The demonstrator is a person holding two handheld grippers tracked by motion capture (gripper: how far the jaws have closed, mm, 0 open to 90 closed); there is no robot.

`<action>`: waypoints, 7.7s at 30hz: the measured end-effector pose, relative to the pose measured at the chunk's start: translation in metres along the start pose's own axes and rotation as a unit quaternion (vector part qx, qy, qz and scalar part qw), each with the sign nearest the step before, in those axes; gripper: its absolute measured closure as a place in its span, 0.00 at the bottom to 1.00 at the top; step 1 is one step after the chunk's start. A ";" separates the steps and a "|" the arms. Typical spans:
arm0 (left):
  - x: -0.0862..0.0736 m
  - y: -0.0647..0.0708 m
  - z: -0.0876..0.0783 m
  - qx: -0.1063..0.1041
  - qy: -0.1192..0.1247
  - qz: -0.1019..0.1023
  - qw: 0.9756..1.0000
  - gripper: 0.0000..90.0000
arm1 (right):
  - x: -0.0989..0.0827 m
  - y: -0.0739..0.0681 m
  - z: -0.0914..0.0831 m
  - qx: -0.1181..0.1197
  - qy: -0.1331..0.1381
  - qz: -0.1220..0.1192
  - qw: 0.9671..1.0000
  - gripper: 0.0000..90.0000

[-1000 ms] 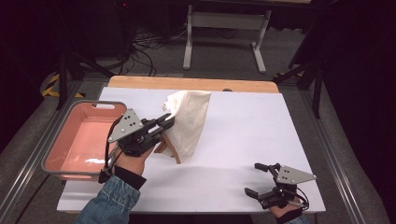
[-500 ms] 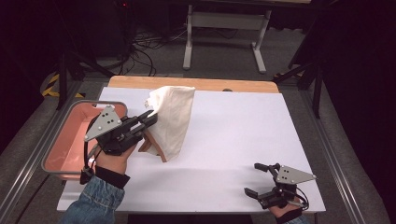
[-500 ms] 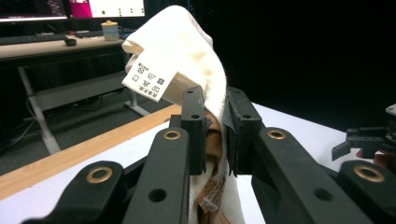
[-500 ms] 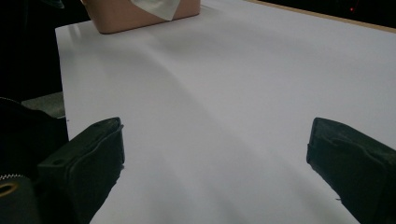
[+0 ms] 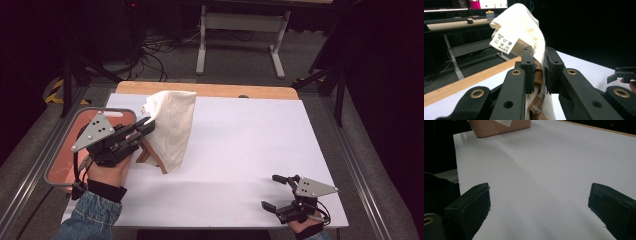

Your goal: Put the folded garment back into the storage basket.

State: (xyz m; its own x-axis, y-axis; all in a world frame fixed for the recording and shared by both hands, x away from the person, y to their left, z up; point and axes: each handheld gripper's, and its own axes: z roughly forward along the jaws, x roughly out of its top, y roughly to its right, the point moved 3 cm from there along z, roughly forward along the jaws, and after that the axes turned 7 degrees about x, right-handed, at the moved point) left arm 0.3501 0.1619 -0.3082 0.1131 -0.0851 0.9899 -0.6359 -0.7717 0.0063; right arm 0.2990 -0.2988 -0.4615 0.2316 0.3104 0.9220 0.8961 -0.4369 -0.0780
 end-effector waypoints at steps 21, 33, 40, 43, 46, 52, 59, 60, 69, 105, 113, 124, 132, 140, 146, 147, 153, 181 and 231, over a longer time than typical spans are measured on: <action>0.003 -0.030 -0.044 0.044 0.002 0.001 0.999 0.89 | 0.000 0.000 0.001 -0.001 -0.001 0.000 1.000 0.05; -0.001 -0.044 -0.064 0.068 -0.005 0.001 0.998 0.89 | 0.001 0.000 0.002 0.000 -0.001 0.002 1.000 0.05; -0.001 -0.048 -0.075 0.083 -0.007 0.003 0.997 0.89 | 0.002 0.001 0.005 0.006 0.001 0.003 1.000 0.05; -0.001 -0.051 -0.081 0.089 -0.007 0.001 0.996 0.89 | 0.003 0.001 0.005 0.008 0.001 0.006 1.000 0.05; -0.001 -0.055 -0.087 0.098 -0.007 0.000 0.995 0.89 | 0.003 0.001 0.005 0.009 0.002 0.006 1.000 0.05; -0.001 -0.059 -0.093 0.107 -0.008 0.003 0.994 0.89 | 0.002 0.001 0.006 0.009 0.001 0.004 1.000 0.05; 0.002 -0.068 -0.103 0.124 -0.015 0.010 0.992 0.89 | 0.002 -0.001 0.006 0.008 -0.003 0.003 1.000 0.05; 0.002 -0.068 -0.103 0.124 -0.015 0.010 0.992 0.89 | 0.002 -0.001 0.006 0.008 -0.003 0.003 1.000 0.05; 0.007 -0.078 -0.116 0.142 -0.015 0.016 0.990 0.89 | 0.000 -0.003 0.006 0.008 -0.007 0.000 1.000 0.05; -0.028 -0.094 -0.105 0.123 -0.076 -0.009 0.989 0.89 | 0.000 -0.004 0.006 0.009 -0.009 0.000 1.000 0.05; -0.037 -0.098 -0.100 0.120 -0.100 -0.016 0.988 0.89 | 0.000 -0.004 0.006 0.009 -0.008 0.000 1.000 0.05; -0.051 -0.104 -0.093 0.106 -0.137 -0.030 0.984 0.89 | 0.000 -0.004 0.006 0.009 -0.009 0.001 1.000 0.05; -0.055 -0.107 -0.087 0.103 -0.150 -0.032 0.983 0.89 | 0.000 -0.004 0.006 0.009 -0.009 0.001 1.000 0.05; -0.060 -0.113 -0.077 0.113 -0.163 -0.035 0.979 0.88 | 0.000 -0.004 0.006 0.010 -0.009 0.000 1.000 0.05; -0.066 -0.120 -0.065 0.121 -0.180 -0.035 0.976 0.88 | -0.001 -0.004 0.006 0.010 -0.009 0.000 1.000 0.05; -0.067 -0.122 -0.062 0.123 -0.184 -0.036 0.975 0.88 | 0.000 -0.004 0.006 0.010 -0.009 0.000 1.000 0.05; -0.072 -0.130 -0.054 0.133 -0.198 -0.038 0.970 0.88 | 0.000 -0.004 0.006 0.011 -0.009 0.000 1.000 0.05; -0.090 -0.157 -0.031 0.177 -0.246 -0.037 0.952 0.87 | -0.001 -0.004 0.005 0.010 -0.009 0.002 1.000 0.06; -0.021 -0.037 -0.024 0.014 -0.034 -0.019 0.999 0.04 | 0.001 -0.003 0.001 0.005 -0.001 0.000 1.000 0.06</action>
State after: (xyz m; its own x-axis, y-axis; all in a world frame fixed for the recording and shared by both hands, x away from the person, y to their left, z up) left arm 0.3533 0.2074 -0.3259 0.1891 -0.0974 0.9771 -0.6086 -0.7925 0.0387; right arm 0.2970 -0.2966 -0.4612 0.2325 0.3120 0.9212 0.8998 -0.4284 -0.0820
